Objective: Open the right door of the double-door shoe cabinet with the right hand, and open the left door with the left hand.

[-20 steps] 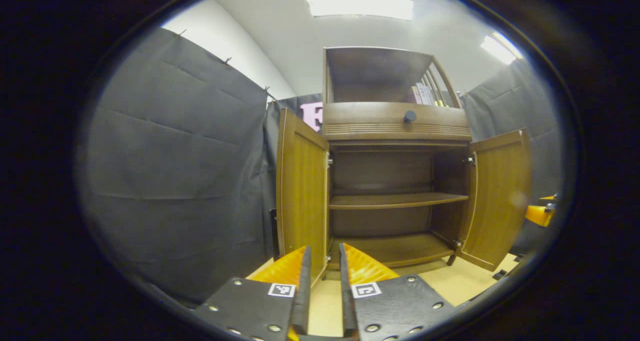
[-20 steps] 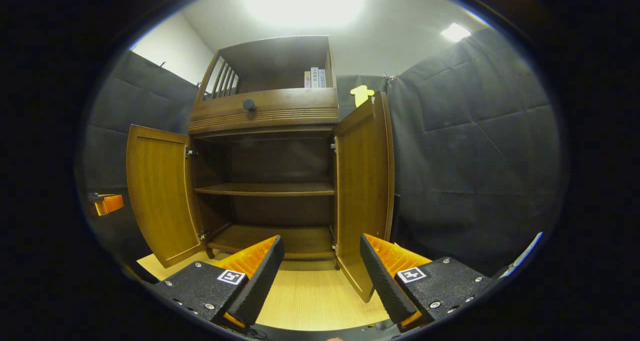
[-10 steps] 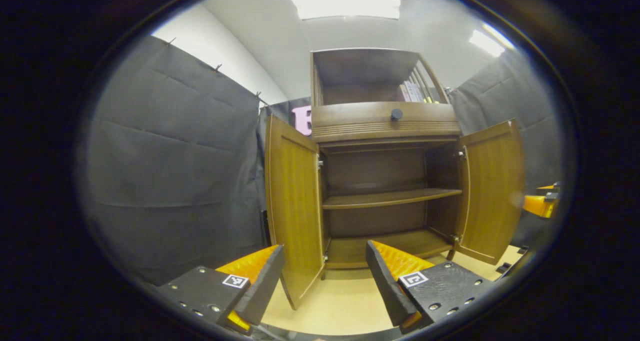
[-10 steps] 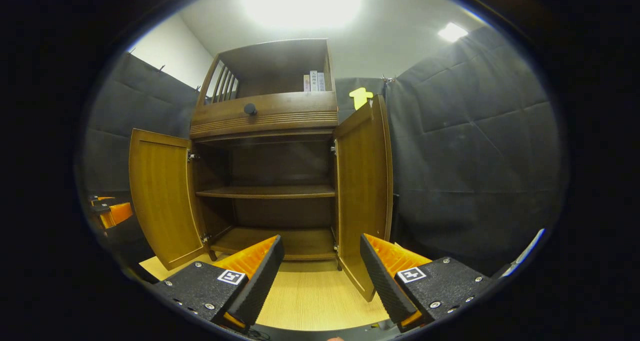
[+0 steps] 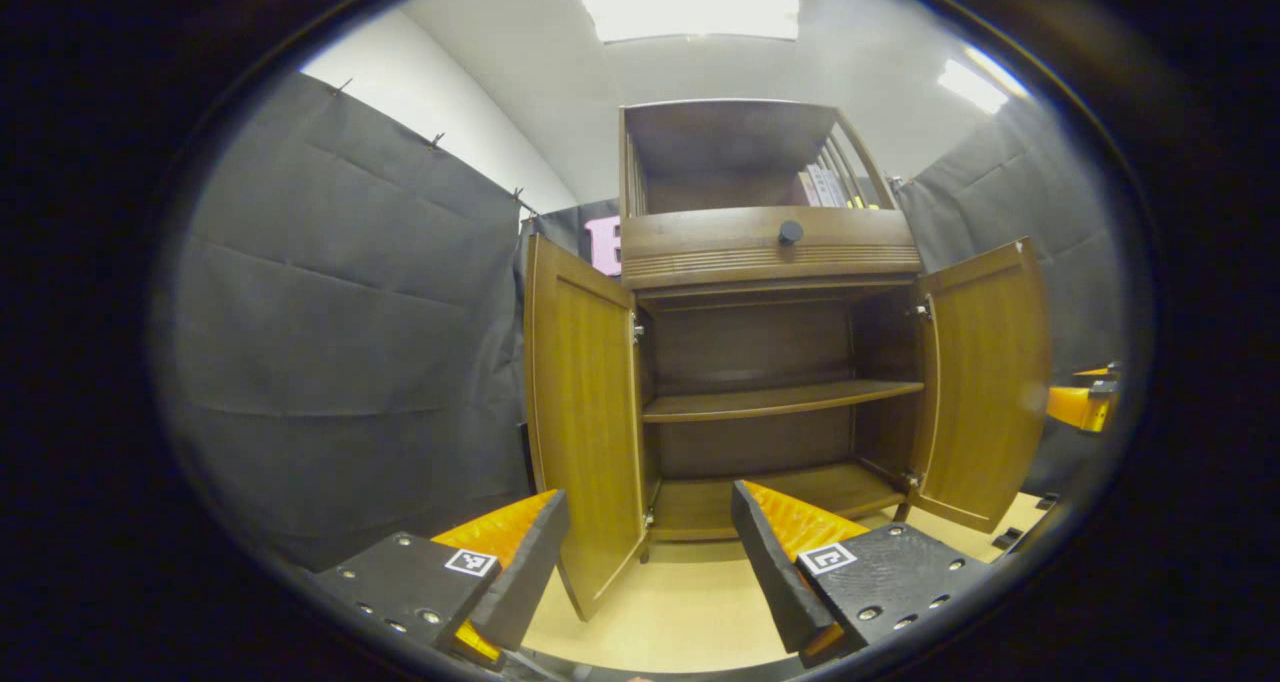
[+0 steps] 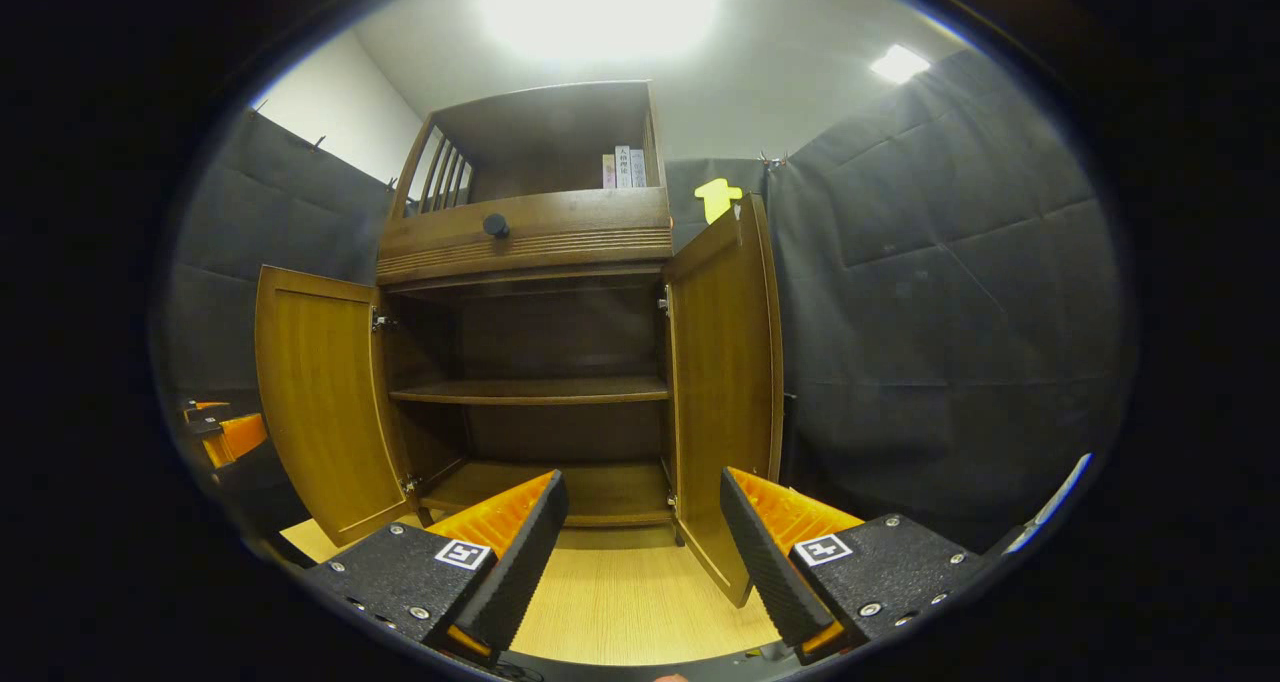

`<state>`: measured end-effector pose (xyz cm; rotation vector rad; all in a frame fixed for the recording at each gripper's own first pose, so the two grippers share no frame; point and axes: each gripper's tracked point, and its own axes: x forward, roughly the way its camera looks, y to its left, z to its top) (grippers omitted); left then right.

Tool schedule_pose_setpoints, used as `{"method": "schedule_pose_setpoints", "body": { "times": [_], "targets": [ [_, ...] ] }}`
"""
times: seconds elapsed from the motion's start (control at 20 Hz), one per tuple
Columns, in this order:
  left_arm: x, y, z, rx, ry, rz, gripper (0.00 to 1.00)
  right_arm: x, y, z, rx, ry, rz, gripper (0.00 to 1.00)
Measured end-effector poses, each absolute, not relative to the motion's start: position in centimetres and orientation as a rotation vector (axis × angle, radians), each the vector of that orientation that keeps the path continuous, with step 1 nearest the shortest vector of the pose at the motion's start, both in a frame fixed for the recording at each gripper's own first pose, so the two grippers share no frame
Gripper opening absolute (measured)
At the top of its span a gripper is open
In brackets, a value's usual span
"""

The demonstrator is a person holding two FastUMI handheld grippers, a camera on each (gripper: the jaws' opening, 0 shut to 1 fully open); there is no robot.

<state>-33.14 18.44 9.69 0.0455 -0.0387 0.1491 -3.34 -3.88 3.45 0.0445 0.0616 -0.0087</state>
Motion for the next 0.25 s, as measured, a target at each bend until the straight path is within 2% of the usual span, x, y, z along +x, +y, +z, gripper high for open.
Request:
{"method": "schedule_pose_setpoints", "body": {
  "times": [0.25],
  "targets": [
    [-33.06,18.38,9.78,0.054,-0.043,0.144,0.99,-3.20,-3.79,3.58,0.046,0.056,-0.007,0.94]
  ]
}}
